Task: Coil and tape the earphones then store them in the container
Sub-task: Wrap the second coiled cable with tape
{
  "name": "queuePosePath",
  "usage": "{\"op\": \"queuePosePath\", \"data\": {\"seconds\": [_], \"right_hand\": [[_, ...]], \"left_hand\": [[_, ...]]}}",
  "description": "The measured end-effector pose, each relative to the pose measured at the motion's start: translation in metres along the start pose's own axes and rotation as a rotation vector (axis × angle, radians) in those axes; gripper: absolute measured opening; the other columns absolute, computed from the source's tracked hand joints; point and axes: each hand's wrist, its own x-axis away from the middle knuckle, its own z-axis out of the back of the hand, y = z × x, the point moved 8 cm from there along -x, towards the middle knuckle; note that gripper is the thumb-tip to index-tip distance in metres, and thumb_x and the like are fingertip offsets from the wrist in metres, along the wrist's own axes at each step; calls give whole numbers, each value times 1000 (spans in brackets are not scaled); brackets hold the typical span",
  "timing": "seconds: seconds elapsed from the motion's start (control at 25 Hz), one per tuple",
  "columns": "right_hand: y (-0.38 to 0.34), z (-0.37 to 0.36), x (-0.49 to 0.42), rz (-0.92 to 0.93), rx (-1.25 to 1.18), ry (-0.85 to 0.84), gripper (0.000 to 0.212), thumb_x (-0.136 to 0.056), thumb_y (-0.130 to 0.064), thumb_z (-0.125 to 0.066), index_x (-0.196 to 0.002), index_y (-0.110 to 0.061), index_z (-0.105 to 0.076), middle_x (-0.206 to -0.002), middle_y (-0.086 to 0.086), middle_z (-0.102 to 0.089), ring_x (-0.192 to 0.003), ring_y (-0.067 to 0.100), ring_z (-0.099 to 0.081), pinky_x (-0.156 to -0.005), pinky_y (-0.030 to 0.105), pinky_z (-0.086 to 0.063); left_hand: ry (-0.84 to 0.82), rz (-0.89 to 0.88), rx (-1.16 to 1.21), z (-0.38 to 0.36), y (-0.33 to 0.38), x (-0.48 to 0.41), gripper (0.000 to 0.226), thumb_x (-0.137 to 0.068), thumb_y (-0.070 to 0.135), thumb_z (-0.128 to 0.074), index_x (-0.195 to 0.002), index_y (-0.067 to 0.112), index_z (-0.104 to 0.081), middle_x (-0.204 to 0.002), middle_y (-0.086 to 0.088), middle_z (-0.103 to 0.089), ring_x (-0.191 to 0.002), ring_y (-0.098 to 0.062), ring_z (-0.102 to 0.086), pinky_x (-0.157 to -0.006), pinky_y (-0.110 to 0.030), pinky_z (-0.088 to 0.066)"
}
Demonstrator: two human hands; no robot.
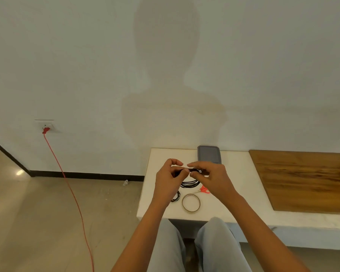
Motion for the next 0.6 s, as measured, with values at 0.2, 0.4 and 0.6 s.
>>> {"op": "queuePosePath", "data": {"seconds": [0.2,0.4,0.6], "right_hand": [[24,-23,-11,67,45,91,13,-85,-14,-70,-96,-16,-76,-87,-5,-73,-77,-2,-61,-73,6,-48],[69,-65,-34,5,59,58,10,-85,-10,-68,-91,-13,-75,-84,-3,-73,-75,4,-63,-71,9,-49],[162,-114,-56,-405,-133,-19,11,-85,-14,-68,-90,-17,-77,-76,-7,-73,-74,8,-67,-75,18,-54]], "left_hand": [[42,-31,-36,1,-28,-23,17,-85,20,-72,-93,20,-57,-80,1,-73,-56,-1,-55,-59,-12,-47],[58,166,72,-11,-93,-60,16,-87,13,-68,-87,20,-52,-89,-11,-70,-78,-15,-65,-70,-18,-50],[-5,470,235,-19,-184,-107,32,-85,20,-72,-111,13,-55,-108,-11,-67,-92,-19,-66,-66,-22,-52]]}}
